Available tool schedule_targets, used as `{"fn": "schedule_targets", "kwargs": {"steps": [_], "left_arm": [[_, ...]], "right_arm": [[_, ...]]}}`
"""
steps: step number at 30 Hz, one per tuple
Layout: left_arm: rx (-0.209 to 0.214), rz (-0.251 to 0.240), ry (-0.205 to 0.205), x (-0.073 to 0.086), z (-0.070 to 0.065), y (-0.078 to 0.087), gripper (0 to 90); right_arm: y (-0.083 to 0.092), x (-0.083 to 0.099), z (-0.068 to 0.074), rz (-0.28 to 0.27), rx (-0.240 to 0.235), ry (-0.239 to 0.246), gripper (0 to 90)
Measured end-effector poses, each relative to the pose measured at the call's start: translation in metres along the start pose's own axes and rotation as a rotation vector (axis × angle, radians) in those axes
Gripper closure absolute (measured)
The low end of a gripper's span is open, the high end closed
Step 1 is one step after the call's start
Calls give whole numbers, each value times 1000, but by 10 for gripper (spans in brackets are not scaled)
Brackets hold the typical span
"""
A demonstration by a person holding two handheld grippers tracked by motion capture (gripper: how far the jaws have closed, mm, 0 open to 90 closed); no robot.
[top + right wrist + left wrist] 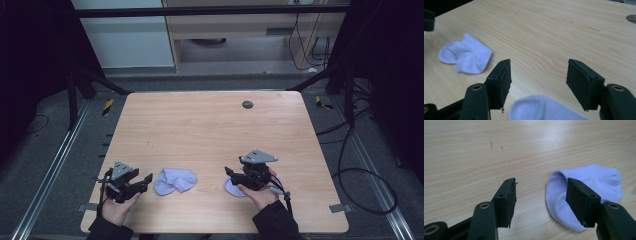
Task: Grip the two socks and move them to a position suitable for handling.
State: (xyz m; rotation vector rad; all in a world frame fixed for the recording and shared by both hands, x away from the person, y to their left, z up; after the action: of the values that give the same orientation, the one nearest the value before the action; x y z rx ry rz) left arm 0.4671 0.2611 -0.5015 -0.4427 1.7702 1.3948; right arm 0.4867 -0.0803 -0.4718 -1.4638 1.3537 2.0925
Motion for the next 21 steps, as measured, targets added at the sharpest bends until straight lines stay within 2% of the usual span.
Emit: {"fn": "schedule_targets", "kwargs": {"steps": [1, 2, 6, 7, 9, 10, 21], "left_arm": [[2, 9, 1, 3, 0, -1, 412], [2, 9, 1, 3, 0, -1, 417], [9, 20, -11, 5, -3, -3, 429], [11, 27, -17, 5, -4, -4, 442], [9, 35, -23, 7, -4, -5, 450], [8, 39, -23, 7, -4, -6, 464], [10, 73, -47, 12, -10, -13, 509]], "right_arm": [[-5, -3, 9, 4, -18, 14, 368], [-5, -3, 9, 4, -18, 14, 368], [-19, -8, 29, 17, -56, 44, 375], [-26, -10, 38, 28, -74, 54, 386], [-29, -10, 42, 34, -81, 60, 395], [-36, -11, 51, 45, -96, 64, 410], [-61, -8, 79, 98, -136, 104, 494]]}}
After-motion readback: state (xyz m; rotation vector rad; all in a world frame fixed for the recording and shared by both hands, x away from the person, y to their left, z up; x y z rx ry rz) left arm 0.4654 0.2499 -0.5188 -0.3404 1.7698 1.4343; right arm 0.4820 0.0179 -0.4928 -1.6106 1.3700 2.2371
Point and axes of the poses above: each handheld gripper's, and its own axes: y roughly backward along the jaws, x roughly out of its underside, z roughly to its left, the point moved 6 cm from there along -y, roughly forward along the jaws, and after that the axes turned 1 degree about z, right-handed, at the moved point
